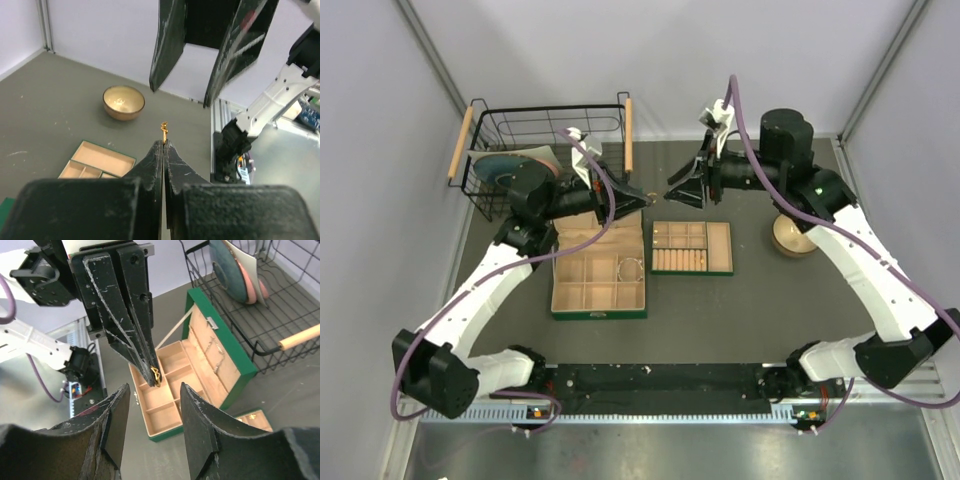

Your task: Organize the mixed jewelry

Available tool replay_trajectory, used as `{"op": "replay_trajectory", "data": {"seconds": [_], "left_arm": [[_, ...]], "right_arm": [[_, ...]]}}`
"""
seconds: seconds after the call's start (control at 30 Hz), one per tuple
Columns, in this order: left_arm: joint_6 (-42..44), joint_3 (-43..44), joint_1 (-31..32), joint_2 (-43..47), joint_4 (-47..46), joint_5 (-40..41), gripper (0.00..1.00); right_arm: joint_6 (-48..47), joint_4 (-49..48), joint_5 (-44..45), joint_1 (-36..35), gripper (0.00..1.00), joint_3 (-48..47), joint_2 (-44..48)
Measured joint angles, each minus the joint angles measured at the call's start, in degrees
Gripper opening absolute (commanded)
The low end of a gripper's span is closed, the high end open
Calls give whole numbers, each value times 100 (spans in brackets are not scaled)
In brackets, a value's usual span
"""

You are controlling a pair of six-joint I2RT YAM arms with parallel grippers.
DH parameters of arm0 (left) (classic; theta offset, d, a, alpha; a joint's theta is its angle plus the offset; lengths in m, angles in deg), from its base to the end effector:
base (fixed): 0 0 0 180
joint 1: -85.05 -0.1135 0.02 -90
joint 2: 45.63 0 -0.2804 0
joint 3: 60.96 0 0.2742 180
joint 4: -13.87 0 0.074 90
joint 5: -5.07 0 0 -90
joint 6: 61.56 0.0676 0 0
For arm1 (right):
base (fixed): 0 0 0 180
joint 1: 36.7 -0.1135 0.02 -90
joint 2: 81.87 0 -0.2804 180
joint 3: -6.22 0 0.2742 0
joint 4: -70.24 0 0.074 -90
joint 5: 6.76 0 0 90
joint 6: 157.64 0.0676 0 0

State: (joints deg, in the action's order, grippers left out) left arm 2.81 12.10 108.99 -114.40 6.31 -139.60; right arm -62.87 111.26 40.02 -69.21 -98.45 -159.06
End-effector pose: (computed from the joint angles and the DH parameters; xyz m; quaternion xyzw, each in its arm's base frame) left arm 0.2542 -0.1732 0.4186 0.3482 0.5651 -0.5519 0.5048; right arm 0.2458 0.2115 0.4846 -0.3963 0.6544 0.4580 0.4527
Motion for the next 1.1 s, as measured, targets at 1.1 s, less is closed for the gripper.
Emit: {"op": "replay_trajectory", "data": {"seconds": [1.1], "left_arm": [[2605, 1191, 70, -339, 3724, -1086, 0]], "right_arm": [[-1578, 1353, 824, -857, 26, -369, -317]]}}
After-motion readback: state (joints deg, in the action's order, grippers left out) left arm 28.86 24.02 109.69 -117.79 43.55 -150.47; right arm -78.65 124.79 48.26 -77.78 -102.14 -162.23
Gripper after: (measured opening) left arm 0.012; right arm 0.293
